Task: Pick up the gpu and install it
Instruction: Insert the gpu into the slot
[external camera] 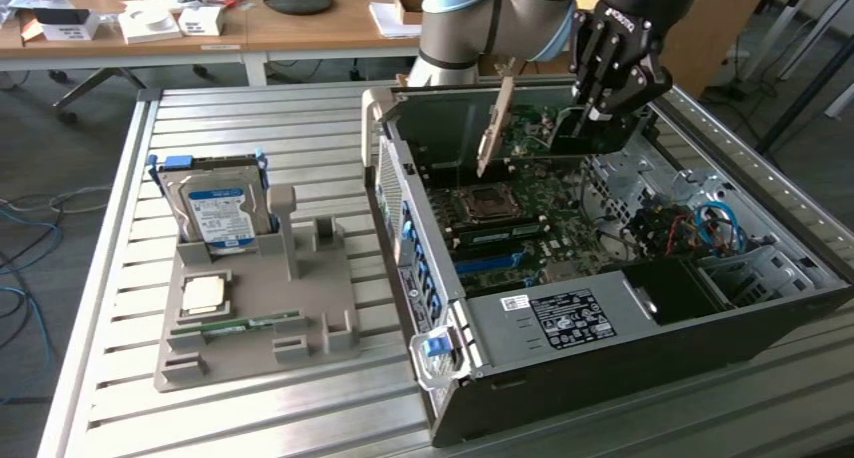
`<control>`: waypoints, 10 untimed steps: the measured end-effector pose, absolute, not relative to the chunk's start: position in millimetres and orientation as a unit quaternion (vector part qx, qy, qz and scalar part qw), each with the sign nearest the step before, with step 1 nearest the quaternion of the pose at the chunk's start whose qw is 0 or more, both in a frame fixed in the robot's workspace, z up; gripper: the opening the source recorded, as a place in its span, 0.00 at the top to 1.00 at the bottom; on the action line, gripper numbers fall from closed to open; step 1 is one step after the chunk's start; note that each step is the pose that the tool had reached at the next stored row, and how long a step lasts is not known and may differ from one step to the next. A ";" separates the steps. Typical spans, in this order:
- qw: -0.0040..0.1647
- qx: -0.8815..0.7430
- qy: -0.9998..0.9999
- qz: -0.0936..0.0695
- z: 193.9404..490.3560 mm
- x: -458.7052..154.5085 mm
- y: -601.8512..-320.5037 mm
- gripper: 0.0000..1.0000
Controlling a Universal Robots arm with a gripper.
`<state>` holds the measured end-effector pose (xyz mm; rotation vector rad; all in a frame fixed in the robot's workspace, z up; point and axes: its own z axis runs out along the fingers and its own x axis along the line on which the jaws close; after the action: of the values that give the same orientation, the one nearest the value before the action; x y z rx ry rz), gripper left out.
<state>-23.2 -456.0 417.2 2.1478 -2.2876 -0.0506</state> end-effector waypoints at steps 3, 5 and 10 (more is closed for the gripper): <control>0.002 0.685 -0.728 -0.016 414.4 -23.2 -456.0 0.74; 0.002 0.686 -0.728 -0.016 412.3 -23.2 -456.0 0.74; 0.002 0.687 -0.727 -0.016 408.0 -23.2 -456.0 0.74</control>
<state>-23.2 -456.0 408.0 2.1553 -2.2804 -0.0506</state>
